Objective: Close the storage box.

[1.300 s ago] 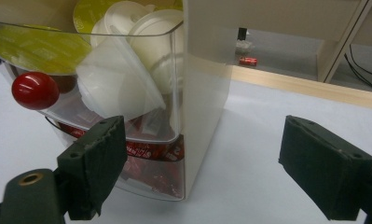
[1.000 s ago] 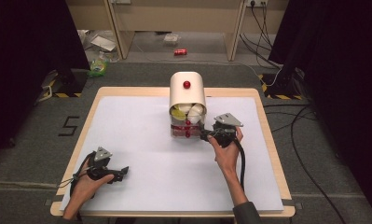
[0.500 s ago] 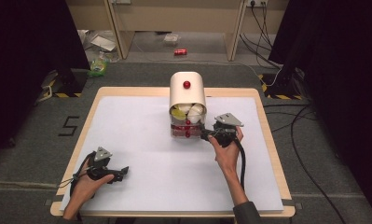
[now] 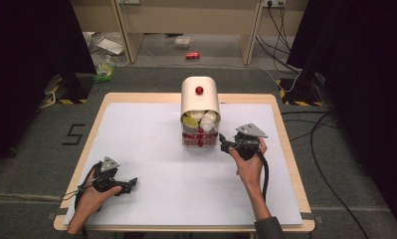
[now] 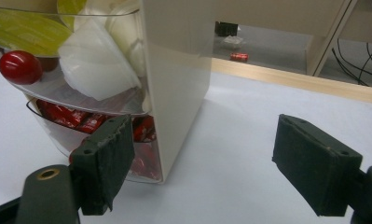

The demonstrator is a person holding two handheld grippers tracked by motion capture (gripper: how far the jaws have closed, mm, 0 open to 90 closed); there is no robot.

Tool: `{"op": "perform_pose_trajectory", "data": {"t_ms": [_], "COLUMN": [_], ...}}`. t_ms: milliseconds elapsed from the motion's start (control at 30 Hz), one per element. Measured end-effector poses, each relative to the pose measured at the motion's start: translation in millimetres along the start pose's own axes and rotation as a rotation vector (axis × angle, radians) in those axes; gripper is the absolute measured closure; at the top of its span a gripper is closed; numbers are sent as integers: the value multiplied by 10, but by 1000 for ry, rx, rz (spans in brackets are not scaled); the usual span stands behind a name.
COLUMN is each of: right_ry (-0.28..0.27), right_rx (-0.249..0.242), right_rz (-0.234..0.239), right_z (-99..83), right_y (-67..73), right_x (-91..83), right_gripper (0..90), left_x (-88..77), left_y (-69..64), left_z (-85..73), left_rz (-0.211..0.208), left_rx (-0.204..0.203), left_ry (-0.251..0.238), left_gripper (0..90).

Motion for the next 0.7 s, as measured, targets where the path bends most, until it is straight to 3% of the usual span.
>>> {"op": "perform_pose_trajectory", "data": {"t_ms": [700], "right_ry": [-11], "right_rx": [11], "right_rz": [12], "right_z": [4], "right_y": [-61], "right_x": [-174], "right_gripper": [209], "left_x": [-1], "left_y": [2], "left_z": [0], "left_rz": [-1], "left_rx": [1], "left_ry": [2], "left_gripper": [0]}}
Point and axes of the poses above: each handheld gripper's, and its own axes: x roughly forward along the jaws, z roughly out of its top, y roughly to its left, the point moved 3 cm from there along x, roughly forward along the jaws, and after that the axes turned 7 degrees about -z, right-handed, at the moved point
